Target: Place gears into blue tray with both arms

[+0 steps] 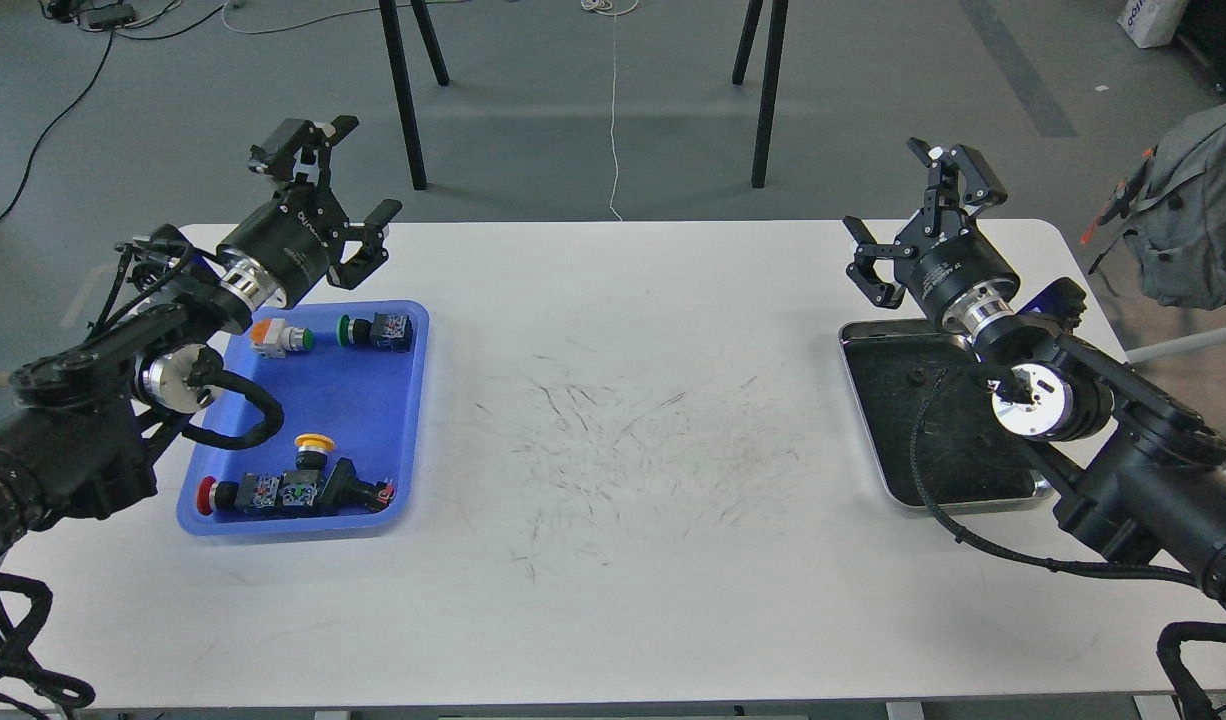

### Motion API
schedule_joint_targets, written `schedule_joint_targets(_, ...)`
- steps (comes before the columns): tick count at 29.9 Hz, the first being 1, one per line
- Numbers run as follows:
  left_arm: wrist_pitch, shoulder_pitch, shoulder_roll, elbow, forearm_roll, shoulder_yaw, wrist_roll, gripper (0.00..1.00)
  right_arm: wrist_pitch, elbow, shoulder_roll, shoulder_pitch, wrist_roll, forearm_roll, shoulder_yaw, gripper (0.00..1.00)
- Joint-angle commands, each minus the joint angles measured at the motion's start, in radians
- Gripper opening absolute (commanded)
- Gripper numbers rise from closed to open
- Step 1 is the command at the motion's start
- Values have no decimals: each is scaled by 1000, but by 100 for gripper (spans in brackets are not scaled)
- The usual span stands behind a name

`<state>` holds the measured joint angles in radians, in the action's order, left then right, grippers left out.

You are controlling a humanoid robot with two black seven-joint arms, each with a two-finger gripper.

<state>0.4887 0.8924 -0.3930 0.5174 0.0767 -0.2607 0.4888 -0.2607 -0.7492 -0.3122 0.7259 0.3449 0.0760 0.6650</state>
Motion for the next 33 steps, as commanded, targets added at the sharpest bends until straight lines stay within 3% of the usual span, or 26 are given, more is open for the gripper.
schedule_joint_targets(1, 0, -3, -7, 1, -2, -2, 0, 100, 0, 1, 4, -2, 9, 1, 1, 100)
schedule_joint_targets(33, 0, -1, -9, -4, -17, -22, 0, 100, 12, 7, 4, -16, 6, -1, 5, 100)
